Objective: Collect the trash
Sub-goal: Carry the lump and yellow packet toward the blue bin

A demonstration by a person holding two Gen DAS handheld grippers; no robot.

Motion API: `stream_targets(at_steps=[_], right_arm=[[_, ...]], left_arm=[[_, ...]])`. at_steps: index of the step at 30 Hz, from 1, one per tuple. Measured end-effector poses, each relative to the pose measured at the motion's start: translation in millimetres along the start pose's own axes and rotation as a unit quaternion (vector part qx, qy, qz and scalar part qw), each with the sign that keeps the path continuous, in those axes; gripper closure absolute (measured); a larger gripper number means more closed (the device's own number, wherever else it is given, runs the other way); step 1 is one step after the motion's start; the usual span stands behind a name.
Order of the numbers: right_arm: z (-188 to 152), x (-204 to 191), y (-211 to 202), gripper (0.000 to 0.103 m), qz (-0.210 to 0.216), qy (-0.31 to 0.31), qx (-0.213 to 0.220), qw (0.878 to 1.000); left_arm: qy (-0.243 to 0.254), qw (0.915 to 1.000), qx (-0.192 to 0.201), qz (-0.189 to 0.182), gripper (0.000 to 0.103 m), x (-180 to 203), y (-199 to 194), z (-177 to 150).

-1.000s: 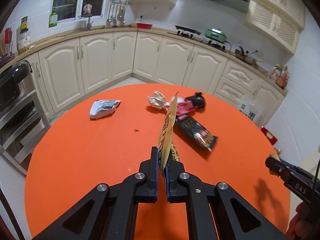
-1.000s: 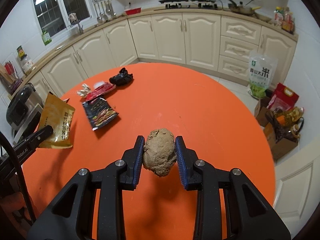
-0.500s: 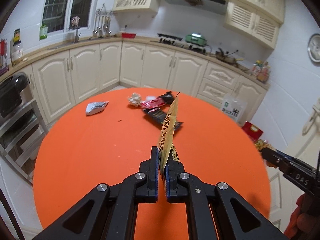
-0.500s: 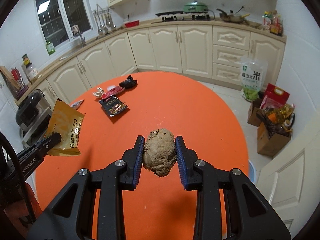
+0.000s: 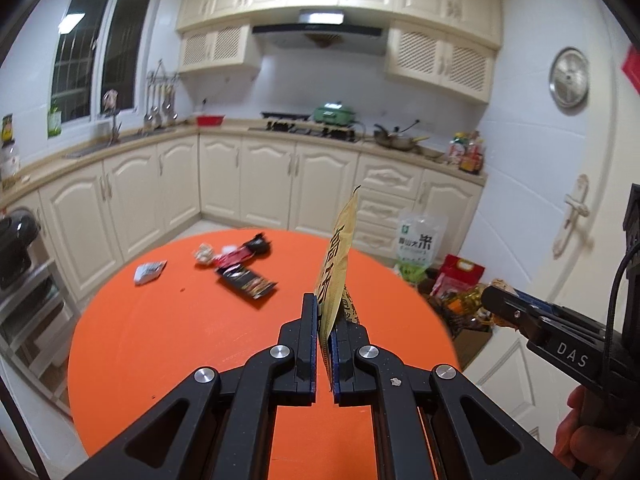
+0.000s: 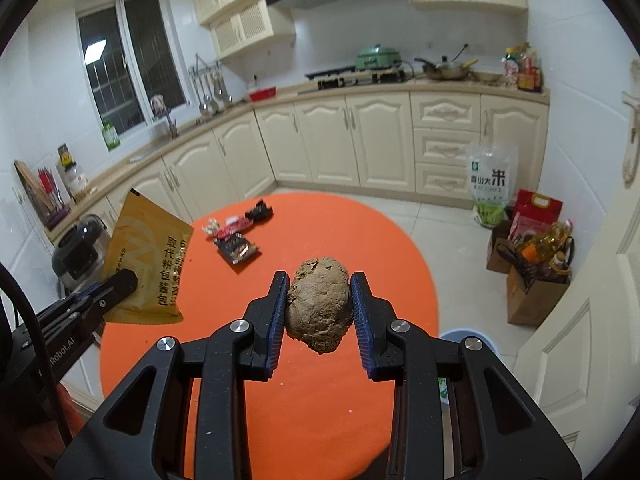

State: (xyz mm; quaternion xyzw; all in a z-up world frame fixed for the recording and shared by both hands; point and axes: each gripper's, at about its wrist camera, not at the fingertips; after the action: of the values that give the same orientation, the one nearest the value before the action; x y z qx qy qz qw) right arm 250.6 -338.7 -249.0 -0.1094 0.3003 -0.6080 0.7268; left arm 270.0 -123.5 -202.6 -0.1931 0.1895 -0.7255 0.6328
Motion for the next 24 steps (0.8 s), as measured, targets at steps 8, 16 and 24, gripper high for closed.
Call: stream_targets(at_steps=[8,16,24], right_arm=[[7,24,-53,0.074,-0.017,0.012,0.048,0.999],[7,84,-84,0.074,-0.055,0.054,0.069,0.995],[0,173,-90,0.074,-0.097,0.11,0.064,0.987]], left_arm=[[0.027,0.9987,0.027,-0.033,0.102,50,-36,-1],[0.054,0.995,0.013,-0.083,0.102,107,-19,9],[0.091,0.9852,-0.049,-0.137,0.102,183,33,2]])
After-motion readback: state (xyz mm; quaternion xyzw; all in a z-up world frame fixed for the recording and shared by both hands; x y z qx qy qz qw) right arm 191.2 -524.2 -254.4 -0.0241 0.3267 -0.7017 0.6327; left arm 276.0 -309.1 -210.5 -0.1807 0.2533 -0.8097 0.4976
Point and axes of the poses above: each gripper's, at about its wrist camera, not at the fingertips, and y roughly the way its jaws point, x to its right, z to its top, and after that the axes turned 13 degrees about z, right-handed
